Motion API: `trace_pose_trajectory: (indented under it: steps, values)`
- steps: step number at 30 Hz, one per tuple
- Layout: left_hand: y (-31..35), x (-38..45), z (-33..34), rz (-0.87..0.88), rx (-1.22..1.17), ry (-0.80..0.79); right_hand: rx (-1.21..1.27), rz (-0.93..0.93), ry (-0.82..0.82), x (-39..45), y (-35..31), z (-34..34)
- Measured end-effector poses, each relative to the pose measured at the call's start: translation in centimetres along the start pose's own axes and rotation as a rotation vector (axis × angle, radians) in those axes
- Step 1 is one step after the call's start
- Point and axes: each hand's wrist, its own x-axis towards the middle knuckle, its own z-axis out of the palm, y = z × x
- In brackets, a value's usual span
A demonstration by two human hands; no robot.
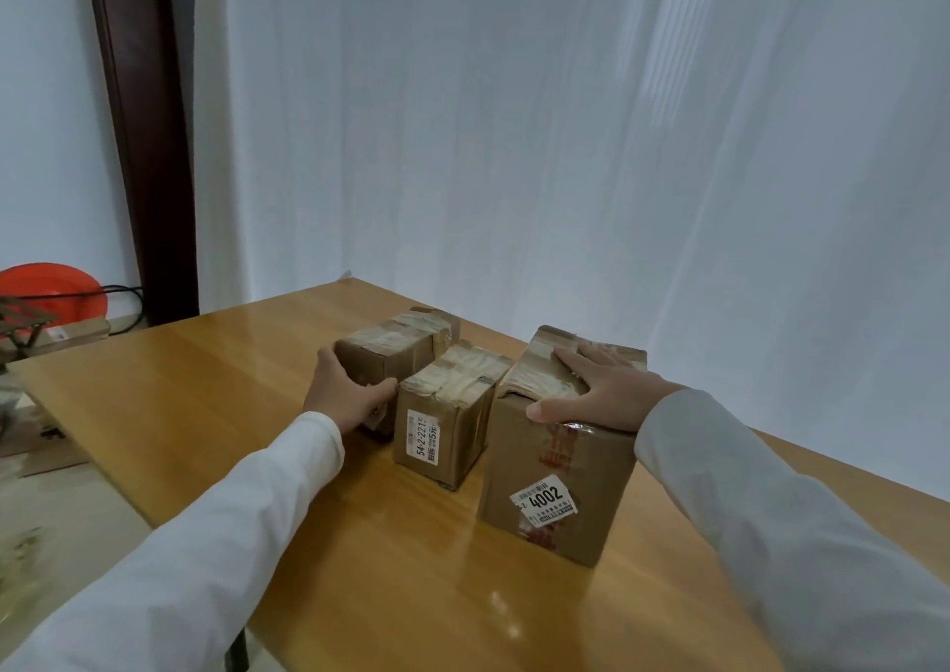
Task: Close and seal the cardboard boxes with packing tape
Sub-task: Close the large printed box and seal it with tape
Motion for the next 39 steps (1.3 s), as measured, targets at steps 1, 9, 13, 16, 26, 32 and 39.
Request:
trace_pose_trajectory:
  steps: [1, 9, 13, 16, 26, 32, 39]
  values:
    - [0.2, -0.2, 0.0, 0.022, 0.007, -0.007, 0.001, -0.006, 0.003, 0.3, -0.2, 0.0]
    - [6.7, -1.6, -3.7, 0.204, -0.261, 0.258, 0.022, -0.005, 0.003, 2.2, -2.3, 0.0]
    - [11.6, -3.4, -4.0, 0.316, -0.390, 0.201, -0.003, -0.003, -0.028, 1.5, -1.6, -0.3]
    - [13.8, -4.8, -2.4, 0.295, -0.427, 0.093, 0.063, -0.033, 0.000, -0.4, -0.2, -1.3]
    - [12.4, -10.7, 5.0, 0.208, -0.184, -0.061, 0.157, 0.106, 0.169, -7.2, 9.3, -2.5]
    - [11.9, -13.1, 8.9, 0.396, 0.081, -0.159, 0.033, -0.001, 0.279, -6.8, 8.9, 0.4]
    - [10.1, -12.2, 8.8, 0.243, 0.163, -0.121, 0.063, -0.017, 0.341, -6.9, 8.8, 1.3]
